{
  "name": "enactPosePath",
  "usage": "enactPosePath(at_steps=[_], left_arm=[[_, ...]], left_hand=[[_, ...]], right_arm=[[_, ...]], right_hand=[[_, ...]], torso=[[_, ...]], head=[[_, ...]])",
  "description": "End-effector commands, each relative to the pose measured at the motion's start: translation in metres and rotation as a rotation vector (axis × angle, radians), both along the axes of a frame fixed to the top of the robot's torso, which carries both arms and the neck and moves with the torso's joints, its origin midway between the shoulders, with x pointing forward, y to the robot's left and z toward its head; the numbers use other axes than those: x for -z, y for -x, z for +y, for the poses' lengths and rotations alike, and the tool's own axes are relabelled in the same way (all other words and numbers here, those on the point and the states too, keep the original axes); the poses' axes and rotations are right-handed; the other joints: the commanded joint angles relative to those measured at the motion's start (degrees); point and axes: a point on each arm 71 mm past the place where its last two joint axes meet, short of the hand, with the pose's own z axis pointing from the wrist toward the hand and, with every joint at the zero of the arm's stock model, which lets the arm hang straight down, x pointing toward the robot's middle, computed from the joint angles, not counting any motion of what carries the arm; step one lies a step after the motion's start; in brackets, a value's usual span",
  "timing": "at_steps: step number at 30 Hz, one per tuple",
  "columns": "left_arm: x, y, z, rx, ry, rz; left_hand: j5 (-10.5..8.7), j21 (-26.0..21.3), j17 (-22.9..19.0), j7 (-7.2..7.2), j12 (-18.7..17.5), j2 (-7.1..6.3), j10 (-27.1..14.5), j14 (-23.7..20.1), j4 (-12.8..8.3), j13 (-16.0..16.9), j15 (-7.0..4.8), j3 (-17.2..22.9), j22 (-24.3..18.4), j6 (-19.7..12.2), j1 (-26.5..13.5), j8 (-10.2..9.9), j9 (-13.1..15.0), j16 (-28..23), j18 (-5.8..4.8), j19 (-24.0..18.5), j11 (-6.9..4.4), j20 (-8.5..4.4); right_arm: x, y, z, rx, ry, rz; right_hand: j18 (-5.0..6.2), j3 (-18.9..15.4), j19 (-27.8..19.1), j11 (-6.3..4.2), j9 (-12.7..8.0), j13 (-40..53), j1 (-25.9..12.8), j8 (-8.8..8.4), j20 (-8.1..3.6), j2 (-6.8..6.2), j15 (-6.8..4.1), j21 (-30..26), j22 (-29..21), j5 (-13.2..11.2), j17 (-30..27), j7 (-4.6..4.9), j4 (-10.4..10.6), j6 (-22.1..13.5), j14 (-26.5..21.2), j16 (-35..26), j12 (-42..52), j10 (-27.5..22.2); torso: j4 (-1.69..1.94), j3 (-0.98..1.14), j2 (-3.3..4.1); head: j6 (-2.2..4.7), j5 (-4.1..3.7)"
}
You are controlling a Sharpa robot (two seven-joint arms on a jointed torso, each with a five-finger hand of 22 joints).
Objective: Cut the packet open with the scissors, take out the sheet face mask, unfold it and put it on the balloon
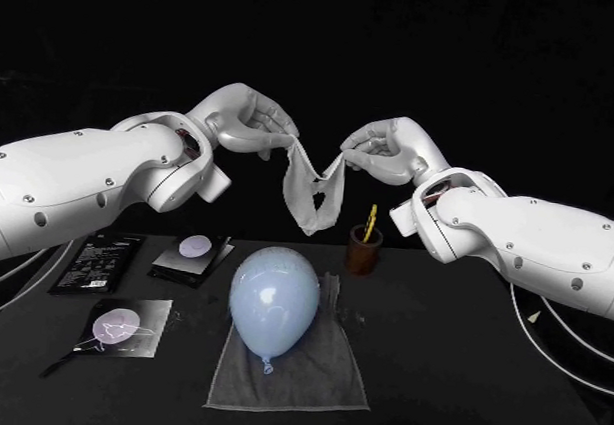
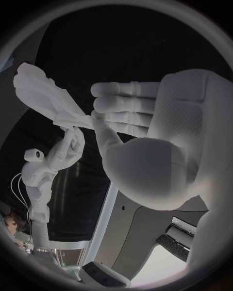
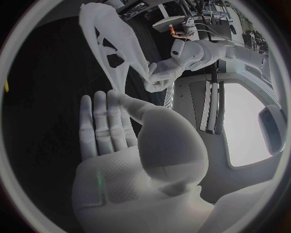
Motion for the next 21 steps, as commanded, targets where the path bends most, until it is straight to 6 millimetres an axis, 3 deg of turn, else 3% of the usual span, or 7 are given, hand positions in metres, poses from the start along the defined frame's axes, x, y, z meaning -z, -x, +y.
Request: enactPosePath(at_steps=[1,2,3,6,10,17,21], left_arm=[[0.005,0.001,0.001,0.024,-0.022,0.012],[0.006,0.002,0.001,0.029,-0.025,0.015],[0.005,0.003,0.000,0.030,-0.020,0.012],[-0.002,0.002,0.001,0.021,0.030,0.004],[-0.001,-0.003,0.004,0.005,0.038,0.034],[-0.003,-0.004,0.006,-0.011,0.061,0.040],[-0.006,-0.004,0.011,-0.026,0.091,0.039]], left_hand=[[0.06,0.1,0.0,0.13,-0.3,0.53,0.5,0.4,-0.2,0.1,-0.16,0.1,-0.1,0.4,0.0,-0.1,4.0,-0.3,0.87,0.1,-0.13,-0.11],[0.06,0.1,0.0,0.16,-0.3,0.54,0.5,0.4,-0.2,0.1,-0.15,0.1,-0.1,0.4,-0.1,-0.2,4.0,-0.3,0.86,0.1,-0.13,-0.11],[0.07,0.1,-0.1,0.20,-0.3,0.58,0.5,0.4,-0.1,0.1,-0.13,0.0,-0.1,0.4,-0.2,-0.2,4.0,-0.5,0.86,0.1,-0.11,-0.10],[0.08,0.0,-0.1,0.22,-0.5,0.72,0.4,0.5,-0.3,0.1,-0.17,0.3,-0.2,0.3,0.0,-0.4,4.0,-0.6,0.90,0.2,-0.08,-0.14],[0.07,0.1,-0.1,0.26,-0.5,0.72,0.4,0.6,-0.3,0.2,-0.17,0.2,-0.2,0.3,0.0,-0.4,4.1,-0.5,0.89,0.3,-0.07,-0.14],[0.08,0.1,-0.1,0.31,-0.5,0.80,0.4,0.8,-0.2,0.2,-0.15,0.3,-0.2,0.2,-0.1,-0.5,4.1,-0.5,0.88,0.4,-0.03,-0.13],[0.08,0.1,-0.1,0.34,-0.5,0.83,0.4,0.8,-0.2,0.2,-0.14,0.3,-0.2,0.2,-0.1,-0.5,4.1,-0.5,0.88,0.4,-0.02,-0.13]], right_arm=[[0.000,-0.001,-0.004,-0.011,-0.016,0.020],[0.001,-0.002,-0.004,-0.018,-0.008,0.033],[0.003,-0.002,-0.004,-0.024,-0.005,0.040],[0.010,-0.001,-0.006,-0.029,-0.013,0.074],[0.014,-0.005,-0.014,0.002,-0.042,0.113],[0.017,-0.005,-0.018,0.020,-0.062,0.135],[0.019,-0.003,-0.021,0.025,-0.065,0.145]], right_hand=[[0.83,0.4,0.0,-0.07,7.2,0.0,0.7,0.55,-0.36,0.01,-0.07,0.3,0.1,0.2,-0.1,-0.04,0.0,0.5,0.3,-0.3,-0.1,0.3],[0.81,0.3,0.0,-0.04,7.2,0.0,0.5,0.54,-0.33,0.00,-0.05,0.3,0.1,0.2,-0.1,-0.02,0.1,0.5,0.3,-0.3,-0.1,0.4],[0.82,0.3,0.0,0.00,7.2,0.0,0.4,0.53,-0.32,0.01,0.03,0.4,0.1,0.2,-0.1,0.02,0.3,0.5,0.3,-0.3,-0.1,0.4],[0.80,0.3,-0.1,0.05,7.2,0.0,0.3,0.45,-0.28,0.12,0.09,0.3,0.1,0.2,-0.2,0.06,0.4,0.4,0.3,-0.4,-0.2,0.3],[0.79,0.3,-0.2,0.06,7.2,0.0,0.3,0.43,-0.26,0.15,0.10,0.3,0.2,0.2,-0.2,0.07,0.5,0.4,0.2,-0.4,-0.2,0.2],[0.80,0.3,-0.3,0.10,7.2,0.0,0.2,0.41,-0.23,0.16,0.15,0.3,0.2,0.2,-0.3,0.10,0.6,0.3,0.2,-0.4,-0.3,0.2],[0.79,0.3,-0.3,0.13,7.2,-0.1,0.1,0.38,-0.20,0.18,0.20,0.3,0.2,0.2,-0.3,0.13,0.7,0.2,0.2,-0.5,-0.3,0.2]], torso=[[0.24,0.15,-0.20],[0.35,0.20,-0.49],[0.23,0.20,-0.57],[-0.26,-0.25,-0.20],[0.14,-0.03,-0.66],[-0.15,-0.11,-0.65],[-0.13,-0.12,-0.69]], head=[[0.87,-0.18],[0.46,-0.15],[0.37,0.01],[0.99,0.02],[0.79,-0.06],[1.05,-0.18],[1.21,-0.44]])
